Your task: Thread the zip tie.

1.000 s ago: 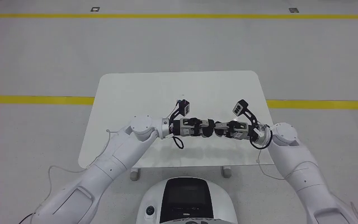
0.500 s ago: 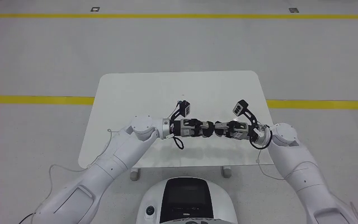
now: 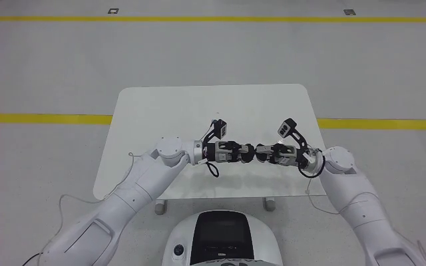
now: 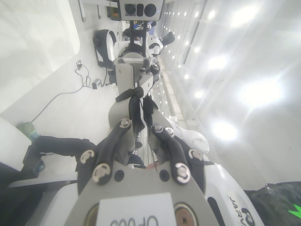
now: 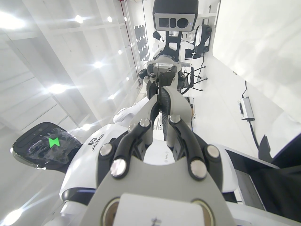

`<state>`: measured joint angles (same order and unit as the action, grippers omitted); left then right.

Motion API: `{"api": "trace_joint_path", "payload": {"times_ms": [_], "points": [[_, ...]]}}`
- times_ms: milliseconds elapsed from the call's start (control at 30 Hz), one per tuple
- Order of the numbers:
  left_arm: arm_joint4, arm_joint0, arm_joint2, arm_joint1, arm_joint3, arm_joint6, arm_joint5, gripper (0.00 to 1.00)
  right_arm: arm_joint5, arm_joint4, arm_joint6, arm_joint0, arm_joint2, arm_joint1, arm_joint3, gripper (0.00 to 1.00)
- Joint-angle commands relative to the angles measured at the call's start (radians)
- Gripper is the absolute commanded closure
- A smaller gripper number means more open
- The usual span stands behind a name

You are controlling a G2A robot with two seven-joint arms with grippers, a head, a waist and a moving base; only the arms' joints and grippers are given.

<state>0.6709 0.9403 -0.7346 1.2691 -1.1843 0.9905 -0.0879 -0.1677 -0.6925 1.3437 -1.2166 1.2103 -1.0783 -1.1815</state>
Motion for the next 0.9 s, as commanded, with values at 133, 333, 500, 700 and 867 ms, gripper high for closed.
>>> {"api": "trace_joint_path", "payload": {"times_ms": [133,333,500,700,867], "points": [[-0.001,-0.001,0.001,0.001,0.001,0.002,0.000,0.93,-0.005,-0.002,0.005,-0.004,0.002,0.001,-0.008,1.00],[-0.001,-0.001,0.001,0.002,0.002,0.002,0.001,0.93,-0.009,-0.001,0.009,-0.006,0.001,0.001,-0.012,1.00],[-0.002,-0.001,0.002,0.002,0.003,0.003,0.001,0.94,-0.010,0.000,0.010,-0.006,0.000,0.002,-0.013,1.00],[-0.004,-0.002,0.003,0.003,0.005,0.004,0.002,1.00,-0.010,0.000,0.008,-0.007,0.000,0.002,-0.014,1.00],[-0.005,-0.002,0.003,0.004,0.004,0.007,-0.003,1.00,-0.007,-0.010,0.015,-0.008,0.001,0.002,-0.010,0.62]]}}
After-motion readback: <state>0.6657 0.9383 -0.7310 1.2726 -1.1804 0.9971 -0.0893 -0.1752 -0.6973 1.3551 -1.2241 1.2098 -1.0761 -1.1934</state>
